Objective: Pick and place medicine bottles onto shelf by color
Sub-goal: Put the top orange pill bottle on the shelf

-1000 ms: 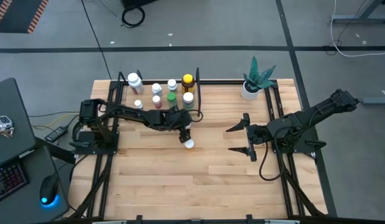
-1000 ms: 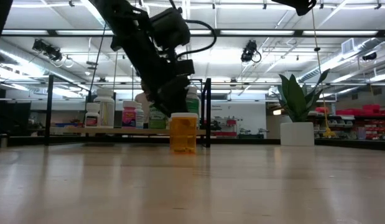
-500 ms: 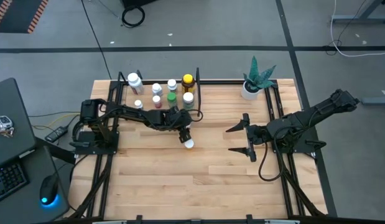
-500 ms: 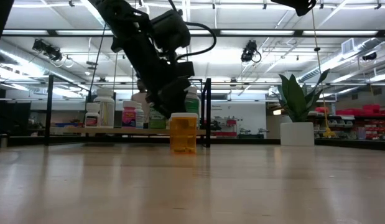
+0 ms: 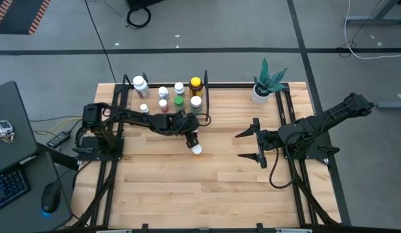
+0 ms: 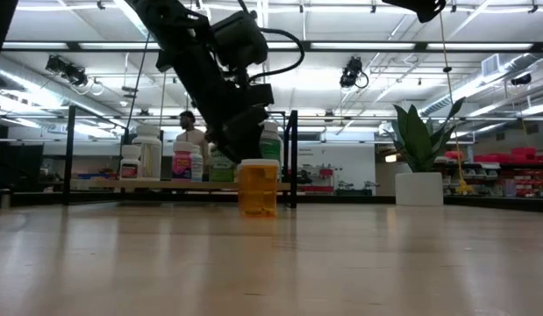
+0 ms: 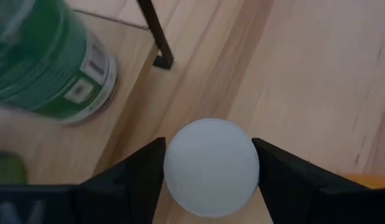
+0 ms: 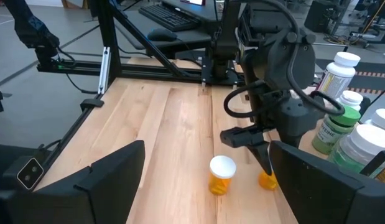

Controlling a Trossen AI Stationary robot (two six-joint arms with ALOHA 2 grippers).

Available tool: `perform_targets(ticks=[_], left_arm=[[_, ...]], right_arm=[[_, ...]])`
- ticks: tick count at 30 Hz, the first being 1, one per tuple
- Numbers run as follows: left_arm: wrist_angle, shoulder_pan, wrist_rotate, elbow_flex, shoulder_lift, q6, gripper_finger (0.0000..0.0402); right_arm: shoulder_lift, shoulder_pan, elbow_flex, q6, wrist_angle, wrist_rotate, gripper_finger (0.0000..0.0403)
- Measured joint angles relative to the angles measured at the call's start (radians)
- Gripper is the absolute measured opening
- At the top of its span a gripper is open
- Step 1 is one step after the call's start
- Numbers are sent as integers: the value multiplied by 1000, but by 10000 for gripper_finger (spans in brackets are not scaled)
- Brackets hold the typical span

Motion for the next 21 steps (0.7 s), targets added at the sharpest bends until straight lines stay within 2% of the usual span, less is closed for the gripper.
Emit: perform_targets(ticks=[9,17,21], left_arm=[[-123,2,0,0,-142,-3,213],[-224,22,-1,2,-310,-34,230],[-300,35,-4,2,-382,-56,223]], right_arm=[[0,0,0,0,-5,0,352],[0,0,0,2,-2,0,352],[0,0,0,3,-4,0,352]])
